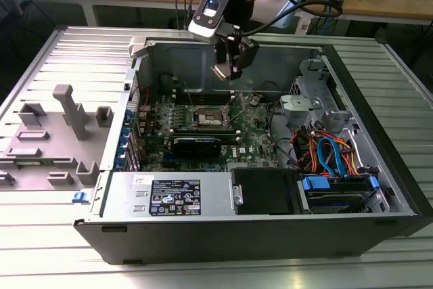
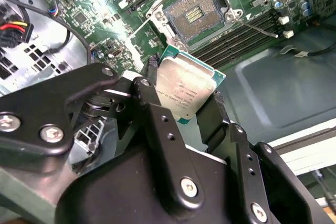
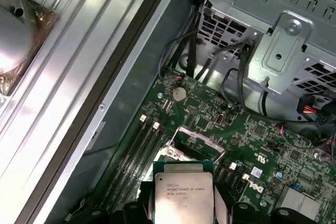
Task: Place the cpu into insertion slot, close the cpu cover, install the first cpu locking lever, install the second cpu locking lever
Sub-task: 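Place the cpu into insertion slot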
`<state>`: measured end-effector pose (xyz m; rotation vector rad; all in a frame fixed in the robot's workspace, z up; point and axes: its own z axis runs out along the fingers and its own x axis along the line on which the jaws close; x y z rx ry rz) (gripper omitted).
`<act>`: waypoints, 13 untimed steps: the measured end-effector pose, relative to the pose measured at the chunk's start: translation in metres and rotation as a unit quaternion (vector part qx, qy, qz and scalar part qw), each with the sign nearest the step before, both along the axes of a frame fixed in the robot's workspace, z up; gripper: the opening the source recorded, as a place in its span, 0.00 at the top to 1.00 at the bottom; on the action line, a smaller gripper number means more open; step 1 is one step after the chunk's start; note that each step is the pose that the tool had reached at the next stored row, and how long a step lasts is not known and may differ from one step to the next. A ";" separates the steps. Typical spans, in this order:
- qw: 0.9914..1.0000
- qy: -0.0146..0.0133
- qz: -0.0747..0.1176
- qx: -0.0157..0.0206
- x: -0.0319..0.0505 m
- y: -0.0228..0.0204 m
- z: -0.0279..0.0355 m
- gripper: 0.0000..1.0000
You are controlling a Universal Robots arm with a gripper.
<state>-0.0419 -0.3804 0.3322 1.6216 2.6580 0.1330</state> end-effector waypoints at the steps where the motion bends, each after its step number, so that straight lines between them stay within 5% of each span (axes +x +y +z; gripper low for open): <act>1: 1.000 0.000 -0.013 0.000 0.0000 0.0000 -0.0006 0.46; 6: 0.999 0.000 -0.048 0.000 0.0000 0.0000 -0.0019 0.46; 13: 0.997 0.000 -0.073 0.000 0.0000 0.0000 -0.0028 0.46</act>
